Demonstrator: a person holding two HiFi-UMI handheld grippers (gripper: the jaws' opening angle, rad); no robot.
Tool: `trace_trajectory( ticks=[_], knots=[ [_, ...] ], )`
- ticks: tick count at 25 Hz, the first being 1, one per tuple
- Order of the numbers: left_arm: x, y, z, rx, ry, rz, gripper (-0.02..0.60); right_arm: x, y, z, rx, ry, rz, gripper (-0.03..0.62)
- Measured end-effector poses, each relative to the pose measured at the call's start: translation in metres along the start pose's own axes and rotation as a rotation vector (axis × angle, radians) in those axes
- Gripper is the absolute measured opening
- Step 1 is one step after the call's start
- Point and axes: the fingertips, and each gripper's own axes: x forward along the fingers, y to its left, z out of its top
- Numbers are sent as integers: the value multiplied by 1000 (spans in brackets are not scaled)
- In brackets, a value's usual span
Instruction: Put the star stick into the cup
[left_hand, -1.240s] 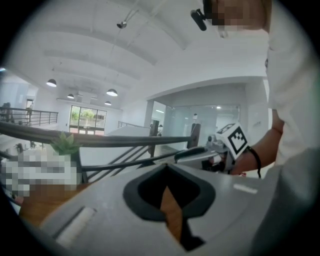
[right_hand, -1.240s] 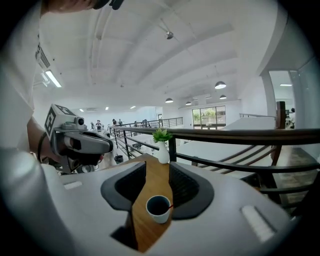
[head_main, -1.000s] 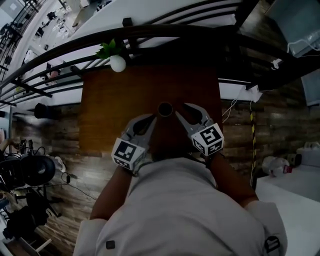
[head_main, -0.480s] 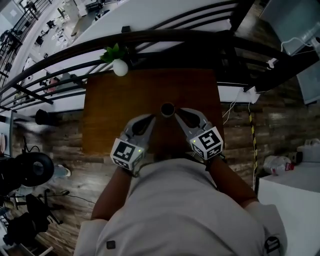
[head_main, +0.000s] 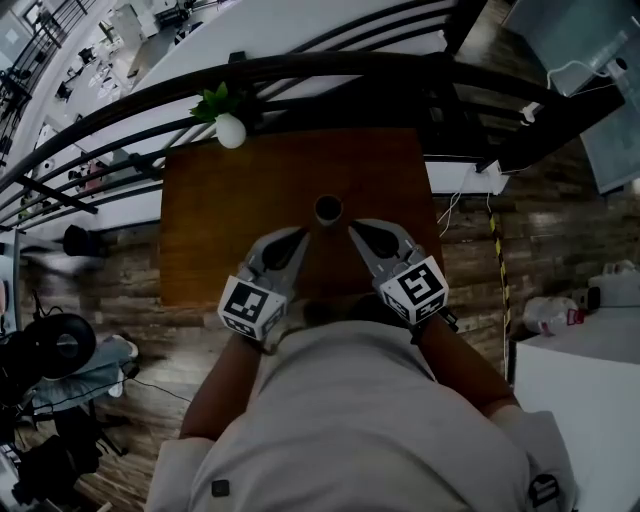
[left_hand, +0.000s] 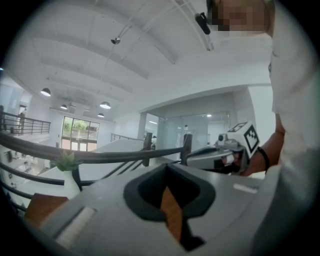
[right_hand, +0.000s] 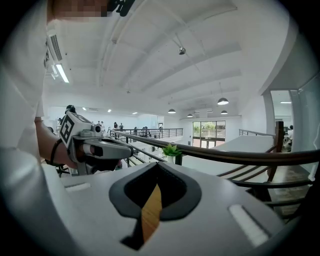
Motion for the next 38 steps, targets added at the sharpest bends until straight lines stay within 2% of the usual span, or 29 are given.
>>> trace_trajectory(
  ticks=[7, 16, 22, 29, 33, 38],
  knots=[
    [3, -25, 12, -30, -22, 17, 3, -27, -1, 4, -17, -25, 21, 8],
    [24, -114, 6, -20, -3, 46, 3, -112, 0, -9, -28, -41, 78, 8],
    [23, -187, -14, -5, -12, 96, 3, -176, 10, -44, -24, -46, 137, 8],
    [-6, -259, -57, -29, 40, 190, 3, -245, 31, -94, 3, -36, 199, 8],
    [-27, -299, -60, -28, 50, 202, 3, -279, 48, -109, 24, -23, 210, 8],
    [-38, -320, -54, -14, 42, 189, 3, -302, 63, -110, 18, -18, 200, 8]
  ],
)
